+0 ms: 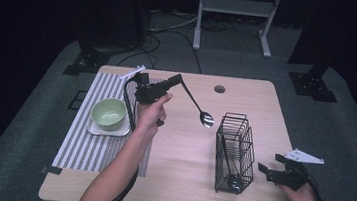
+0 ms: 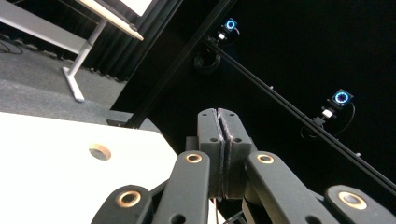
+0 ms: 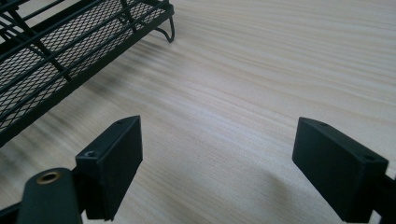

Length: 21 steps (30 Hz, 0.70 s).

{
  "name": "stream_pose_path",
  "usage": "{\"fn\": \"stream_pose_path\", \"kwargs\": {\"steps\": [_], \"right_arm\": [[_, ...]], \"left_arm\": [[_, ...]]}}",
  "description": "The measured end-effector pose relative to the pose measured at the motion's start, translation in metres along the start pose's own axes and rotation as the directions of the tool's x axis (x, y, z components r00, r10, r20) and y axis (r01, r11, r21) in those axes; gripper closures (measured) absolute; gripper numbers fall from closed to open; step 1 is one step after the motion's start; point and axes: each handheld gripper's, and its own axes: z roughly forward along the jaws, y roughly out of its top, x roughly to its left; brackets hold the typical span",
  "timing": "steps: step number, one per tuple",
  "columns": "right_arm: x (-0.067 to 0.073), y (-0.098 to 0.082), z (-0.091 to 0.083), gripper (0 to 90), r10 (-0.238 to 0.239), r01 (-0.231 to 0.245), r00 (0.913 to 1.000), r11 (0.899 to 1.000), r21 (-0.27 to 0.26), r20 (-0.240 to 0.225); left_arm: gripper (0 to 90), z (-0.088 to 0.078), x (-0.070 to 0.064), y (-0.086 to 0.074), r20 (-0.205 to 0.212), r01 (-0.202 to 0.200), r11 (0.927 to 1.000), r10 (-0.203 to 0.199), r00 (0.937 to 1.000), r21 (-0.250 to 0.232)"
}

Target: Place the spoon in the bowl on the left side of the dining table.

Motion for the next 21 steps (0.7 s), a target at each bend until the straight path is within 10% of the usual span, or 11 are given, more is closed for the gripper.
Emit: {"fn": "stream_pose_path", "kwargs": {"steps": [21], "right_arm": [[0.000,0.000,0.002,14.9,0.002,-0.002,1.0000,1.000,0.004,0.000]], "left_arm": [[89.1,-0.017,0.020,-0.004,-0.048,0.014,0.9999,-0.014,0.9988,-0.005]]}}
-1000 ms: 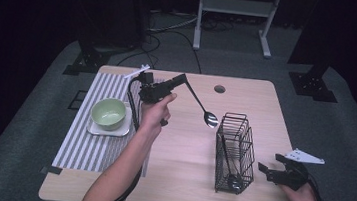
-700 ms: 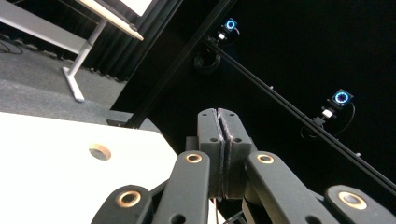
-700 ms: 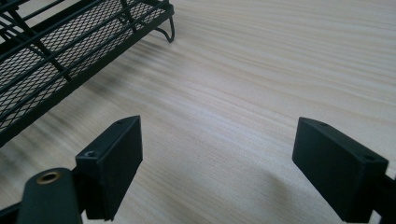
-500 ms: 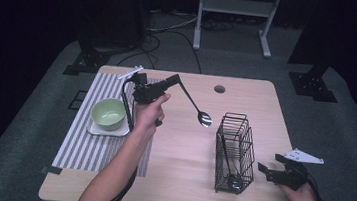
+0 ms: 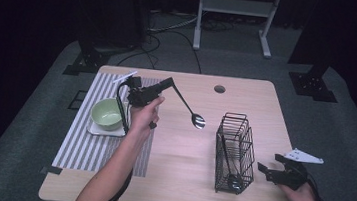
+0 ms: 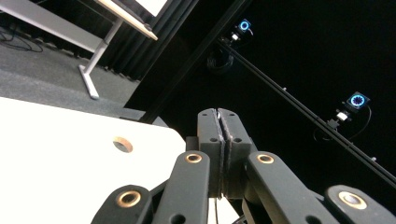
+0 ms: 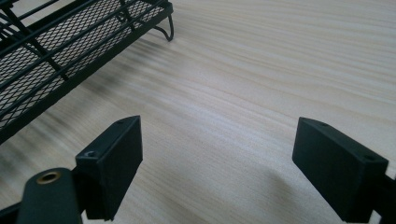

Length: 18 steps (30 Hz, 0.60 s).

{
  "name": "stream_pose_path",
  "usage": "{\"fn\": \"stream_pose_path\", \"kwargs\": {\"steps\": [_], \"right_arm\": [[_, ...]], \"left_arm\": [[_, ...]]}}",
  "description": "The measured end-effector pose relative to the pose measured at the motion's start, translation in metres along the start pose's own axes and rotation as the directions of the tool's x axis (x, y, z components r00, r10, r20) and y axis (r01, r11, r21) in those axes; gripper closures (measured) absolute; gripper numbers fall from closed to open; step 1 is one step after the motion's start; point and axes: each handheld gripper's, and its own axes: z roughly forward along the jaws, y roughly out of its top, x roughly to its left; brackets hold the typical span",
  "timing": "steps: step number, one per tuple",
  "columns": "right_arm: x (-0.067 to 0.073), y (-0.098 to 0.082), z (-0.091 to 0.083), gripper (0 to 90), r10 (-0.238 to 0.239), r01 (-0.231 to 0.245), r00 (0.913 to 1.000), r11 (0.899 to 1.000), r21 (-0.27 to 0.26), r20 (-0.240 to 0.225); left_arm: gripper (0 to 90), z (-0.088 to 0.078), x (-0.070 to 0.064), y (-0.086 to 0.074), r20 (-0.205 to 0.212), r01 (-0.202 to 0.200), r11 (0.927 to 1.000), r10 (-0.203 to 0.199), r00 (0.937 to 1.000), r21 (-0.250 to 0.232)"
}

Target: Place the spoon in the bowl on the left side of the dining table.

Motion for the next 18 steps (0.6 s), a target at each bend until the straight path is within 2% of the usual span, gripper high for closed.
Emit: {"fn": "stream_pose_path", "kwargs": {"steps": [6,18], "right_arm": [[0.000,0.000,0.000,14.9,-0.001,0.001,1.0000,1.000,-0.001,0.002],[0.000,0.000,0.000,14.9,-0.001,0.001,1.0000,1.000,0.001,0.005]], "left_arm": [[89.0,-0.007,0.004,0.001,-0.018,-0.012,0.9999,0.012,0.9998,0.001],[89.0,-0.019,0.015,0.004,-0.047,-0.005,0.9998,0.004,0.9989,-0.019]]}}
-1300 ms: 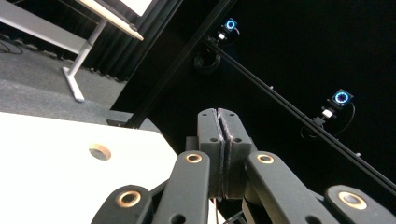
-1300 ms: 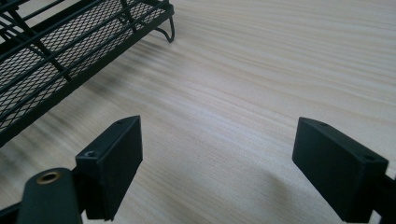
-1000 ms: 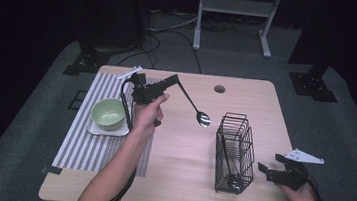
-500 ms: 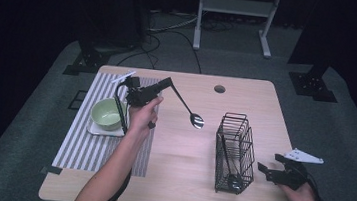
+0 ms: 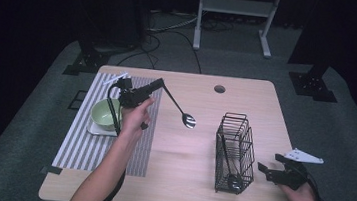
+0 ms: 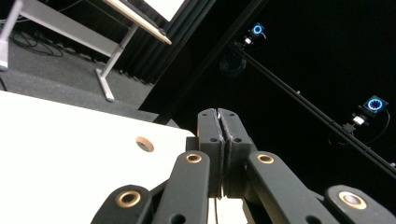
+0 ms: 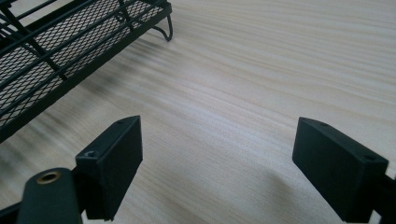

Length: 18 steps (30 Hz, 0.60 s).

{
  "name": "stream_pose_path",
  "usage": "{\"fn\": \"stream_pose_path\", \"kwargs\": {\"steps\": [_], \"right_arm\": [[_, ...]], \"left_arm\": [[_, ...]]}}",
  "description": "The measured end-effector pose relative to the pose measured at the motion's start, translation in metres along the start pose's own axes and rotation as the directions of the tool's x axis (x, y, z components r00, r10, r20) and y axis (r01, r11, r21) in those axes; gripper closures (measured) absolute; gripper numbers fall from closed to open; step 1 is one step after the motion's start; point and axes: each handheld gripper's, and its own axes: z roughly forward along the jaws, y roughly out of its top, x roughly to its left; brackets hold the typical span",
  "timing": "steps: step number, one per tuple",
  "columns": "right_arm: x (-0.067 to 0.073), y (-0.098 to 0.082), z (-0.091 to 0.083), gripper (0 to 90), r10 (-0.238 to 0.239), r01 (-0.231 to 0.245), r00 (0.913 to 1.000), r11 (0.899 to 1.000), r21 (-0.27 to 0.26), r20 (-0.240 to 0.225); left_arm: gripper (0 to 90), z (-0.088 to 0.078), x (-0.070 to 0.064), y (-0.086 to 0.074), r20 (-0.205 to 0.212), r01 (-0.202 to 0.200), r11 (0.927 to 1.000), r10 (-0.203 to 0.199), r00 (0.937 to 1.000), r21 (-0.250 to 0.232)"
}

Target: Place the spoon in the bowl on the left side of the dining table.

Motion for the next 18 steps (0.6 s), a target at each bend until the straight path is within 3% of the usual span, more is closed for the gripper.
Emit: {"fn": "stream_pose_path", "kwargs": {"steps": [18], "right_arm": [[0.000,0.000,0.001,14.9,0.000,0.000,1.0000,1.000,0.003,-0.002]], "left_arm": [[89.0,-0.013,0.008,0.007,-0.026,-0.008,0.9998,0.007,0.9996,-0.016]]}}
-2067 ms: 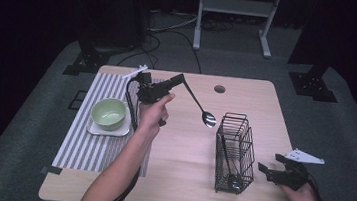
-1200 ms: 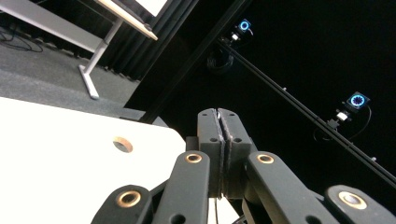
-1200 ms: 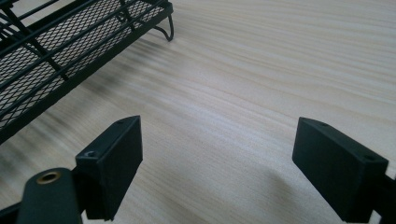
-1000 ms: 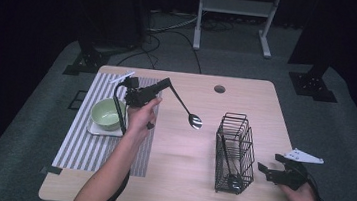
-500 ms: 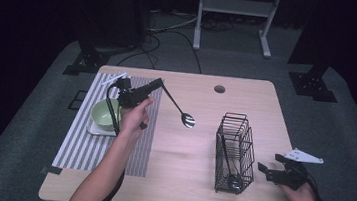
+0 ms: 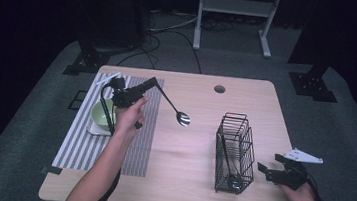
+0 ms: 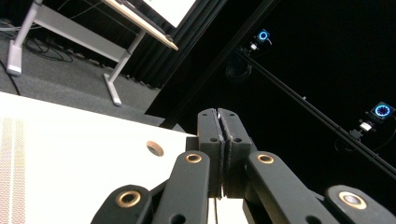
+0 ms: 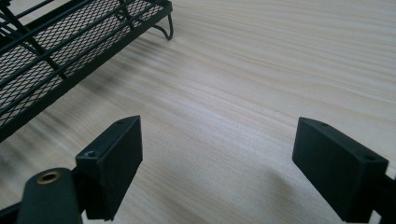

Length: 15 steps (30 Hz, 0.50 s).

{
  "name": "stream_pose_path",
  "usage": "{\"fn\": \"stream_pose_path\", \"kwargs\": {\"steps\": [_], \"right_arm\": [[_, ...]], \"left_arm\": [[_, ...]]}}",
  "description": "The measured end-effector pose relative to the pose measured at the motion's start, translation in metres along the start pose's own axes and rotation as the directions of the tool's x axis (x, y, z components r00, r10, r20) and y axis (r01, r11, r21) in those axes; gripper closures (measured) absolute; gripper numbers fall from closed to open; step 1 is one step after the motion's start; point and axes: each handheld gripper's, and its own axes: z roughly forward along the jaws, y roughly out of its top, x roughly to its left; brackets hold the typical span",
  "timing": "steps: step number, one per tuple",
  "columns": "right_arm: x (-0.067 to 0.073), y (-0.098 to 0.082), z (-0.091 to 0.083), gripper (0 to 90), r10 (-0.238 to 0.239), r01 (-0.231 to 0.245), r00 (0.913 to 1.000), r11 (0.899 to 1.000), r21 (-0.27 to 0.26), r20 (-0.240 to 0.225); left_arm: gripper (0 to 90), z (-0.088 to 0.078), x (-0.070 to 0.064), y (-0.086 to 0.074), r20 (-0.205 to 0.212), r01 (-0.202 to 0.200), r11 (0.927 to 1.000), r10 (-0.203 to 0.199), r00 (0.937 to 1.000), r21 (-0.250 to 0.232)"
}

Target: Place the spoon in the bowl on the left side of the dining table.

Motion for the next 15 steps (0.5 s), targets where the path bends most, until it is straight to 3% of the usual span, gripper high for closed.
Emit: {"fn": "stream_pose_path", "kwargs": {"steps": [15], "right_arm": [[0.0003,-0.0001,0.0009,14.9,-0.002,0.002,1.0000,1.000,0.005,0.000]], "left_arm": [[89.0,-0.0100,0.0068,0.0082,-0.027,-0.001,0.9998,0.000,0.9996,-0.022]]}}
